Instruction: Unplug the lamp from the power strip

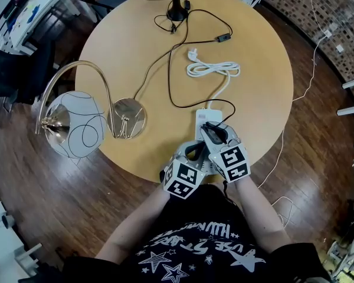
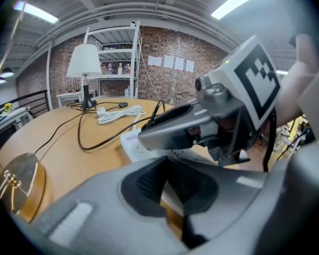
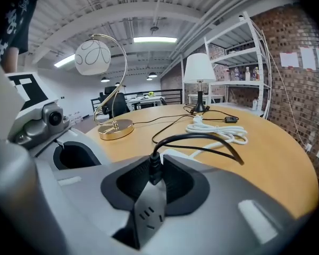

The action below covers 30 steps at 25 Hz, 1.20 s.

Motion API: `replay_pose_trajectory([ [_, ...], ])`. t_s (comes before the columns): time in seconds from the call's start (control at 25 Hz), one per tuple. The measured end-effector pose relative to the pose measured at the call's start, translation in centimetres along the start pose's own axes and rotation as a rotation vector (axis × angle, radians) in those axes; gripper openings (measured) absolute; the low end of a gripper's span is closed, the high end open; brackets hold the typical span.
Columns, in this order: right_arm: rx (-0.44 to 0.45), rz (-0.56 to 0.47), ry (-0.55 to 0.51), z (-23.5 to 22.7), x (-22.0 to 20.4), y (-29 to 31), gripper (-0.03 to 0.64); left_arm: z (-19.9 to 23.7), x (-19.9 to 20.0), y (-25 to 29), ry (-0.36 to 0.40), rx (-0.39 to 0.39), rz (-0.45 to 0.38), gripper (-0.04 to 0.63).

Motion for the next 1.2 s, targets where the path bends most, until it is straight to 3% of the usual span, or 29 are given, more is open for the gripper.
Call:
replay_pose_trajectory([
  [0.08, -0.004, -0.105, -0.009, 0.4, 1.9, -0.5, 0.074, 0.0, 0.0, 0.0, -0.003, -0.002, -0.004, 0.005],
  [0.24, -0.003, -0.162, -0.141, 1.9, 6.5, 0.2, 0.074, 0.2, 0.0, 0.0, 0.016, 0.007, -0.011, 0.005],
  [0.6, -0.003, -0.208, -0.133, 1.7, 7.7, -2.3, 0.075, 0.2, -0.4, 0.1, -0.029, -0.007, -0.031, 0.005],
  [0.68, -0.008, -0.229, -0.131, 1.6, 8.3, -3.1, 0.075, 0.3, -0.3, -0.1, -0.003, -0.002, -0.037, 0.005],
  [0.76, -0.005, -0.253, -0.124, 1.7, 9.1, -3.9, 0.077, 1.0, 0.5, -0.8, 0.014, 0.053, -0.079, 0.005],
  [0.96, 0.012, -0.312, -0.129, 2.0, 10.9, -6.2, 0.077, 4.2, 4.4, -4.3, -0.049, 0.226, -0.26, 0.005],
  [1.2, 0.027, -0.35, -0.127, 2.8, 11.7, -8.5, 0.077, 6.5, 7.8, -9.0, -0.047, 0.355, -0.397, 0.005],
])
Point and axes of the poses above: the fingertips, and each gripper's own axes: y forward along the fingers, z to its left, x out of its top, the point moved 6 cm from there along -y, backward along the fingers, and after that the axes turned 6 degrees about x, right-handed, at the moved point
